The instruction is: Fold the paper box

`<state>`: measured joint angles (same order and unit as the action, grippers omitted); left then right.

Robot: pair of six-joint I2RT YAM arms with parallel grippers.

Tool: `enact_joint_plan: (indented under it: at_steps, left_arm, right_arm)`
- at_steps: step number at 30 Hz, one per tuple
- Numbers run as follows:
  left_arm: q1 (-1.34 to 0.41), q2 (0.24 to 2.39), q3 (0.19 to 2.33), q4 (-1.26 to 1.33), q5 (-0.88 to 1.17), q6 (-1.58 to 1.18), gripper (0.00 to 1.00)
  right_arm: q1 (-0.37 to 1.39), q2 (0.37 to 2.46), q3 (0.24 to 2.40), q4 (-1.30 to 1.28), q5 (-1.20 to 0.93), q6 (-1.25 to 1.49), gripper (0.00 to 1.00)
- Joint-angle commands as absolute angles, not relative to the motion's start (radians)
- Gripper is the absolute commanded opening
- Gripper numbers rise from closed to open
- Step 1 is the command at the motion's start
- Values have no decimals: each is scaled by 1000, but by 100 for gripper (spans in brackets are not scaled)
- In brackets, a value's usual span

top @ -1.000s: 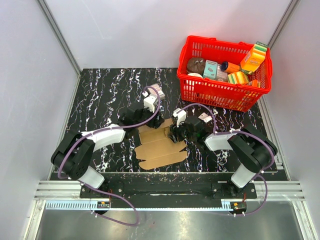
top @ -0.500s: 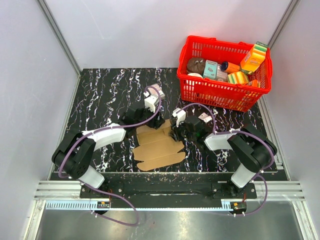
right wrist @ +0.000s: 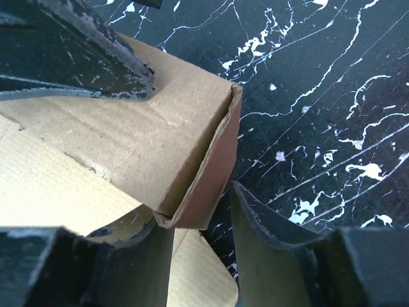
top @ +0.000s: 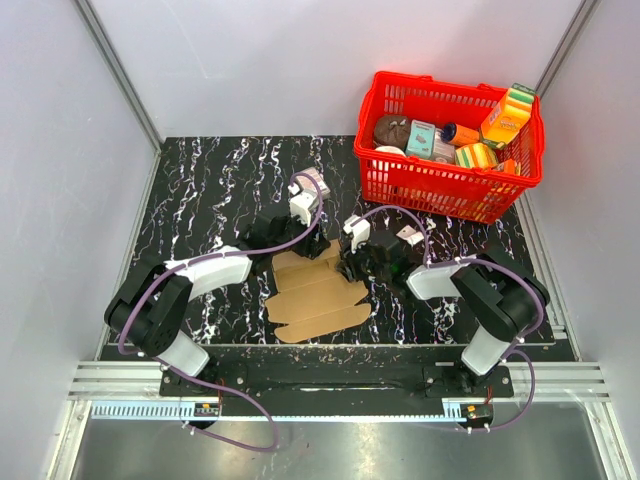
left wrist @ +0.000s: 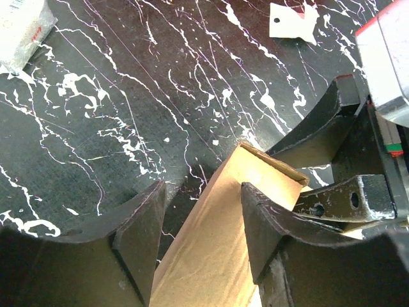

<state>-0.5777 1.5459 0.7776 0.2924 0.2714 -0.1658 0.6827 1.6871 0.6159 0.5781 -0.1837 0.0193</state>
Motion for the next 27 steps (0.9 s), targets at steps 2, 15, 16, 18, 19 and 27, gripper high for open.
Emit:
enact_joint_plan:
  at_steps: [2, 15, 16, 18, 19, 27]
  left_arm:
    - [-574, 1554, 805, 304, 302, -164, 54]
    - [-574, 1557, 805, 295, 314, -167, 54]
    - [-574, 1555, 805, 295, 318, -169, 54]
    - [-574, 1555, 804, 295, 322, -172, 54]
    - [-574, 1555, 804, 295, 324, -172, 54]
    - [-574, 1560, 790, 310, 342, -190, 54]
  right_arm:
    - [687, 1706, 649, 683, -173, 6, 46]
    - [687, 1744, 626, 792, -153, 5, 33]
    - [687, 1746, 624, 799, -152, 6, 32]
    - [687, 1750, 621, 808, -141, 5, 30]
    - [687, 1750, 615, 824, -138, 6, 29]
    - [687, 1756, 614, 825, -117, -18, 23]
